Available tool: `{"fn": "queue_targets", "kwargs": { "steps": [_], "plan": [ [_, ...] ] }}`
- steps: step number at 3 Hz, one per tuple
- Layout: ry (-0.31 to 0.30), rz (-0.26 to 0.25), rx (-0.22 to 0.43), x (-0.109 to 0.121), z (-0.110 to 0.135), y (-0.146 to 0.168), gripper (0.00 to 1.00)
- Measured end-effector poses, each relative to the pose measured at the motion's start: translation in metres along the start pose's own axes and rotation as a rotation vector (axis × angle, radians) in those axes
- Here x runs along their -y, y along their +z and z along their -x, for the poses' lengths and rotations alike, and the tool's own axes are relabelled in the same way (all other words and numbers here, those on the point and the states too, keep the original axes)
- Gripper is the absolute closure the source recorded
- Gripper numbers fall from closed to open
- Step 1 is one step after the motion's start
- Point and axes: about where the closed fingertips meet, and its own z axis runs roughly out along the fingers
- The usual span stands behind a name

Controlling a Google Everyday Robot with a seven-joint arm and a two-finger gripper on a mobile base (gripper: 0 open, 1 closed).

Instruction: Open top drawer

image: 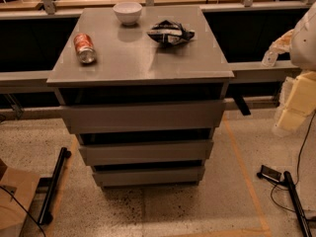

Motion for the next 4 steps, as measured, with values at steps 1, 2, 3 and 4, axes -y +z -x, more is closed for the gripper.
{"fn": "queue_targets", "kwargs": {
  "steps": [1,2,3,4],
  "plan": [
    [0.0,0.0,0.0,0.0,0.0,0.0,0.0],
    [0.032,-0.009,0.006,0.014,-0.006,0.014,0.0],
    [0.115,0.008,0.018,0.036,-0.02,0.039,0.0],
    [0.124,0.017,0.017,0.039,-0.023,0.046,0.0]
  ]
}}
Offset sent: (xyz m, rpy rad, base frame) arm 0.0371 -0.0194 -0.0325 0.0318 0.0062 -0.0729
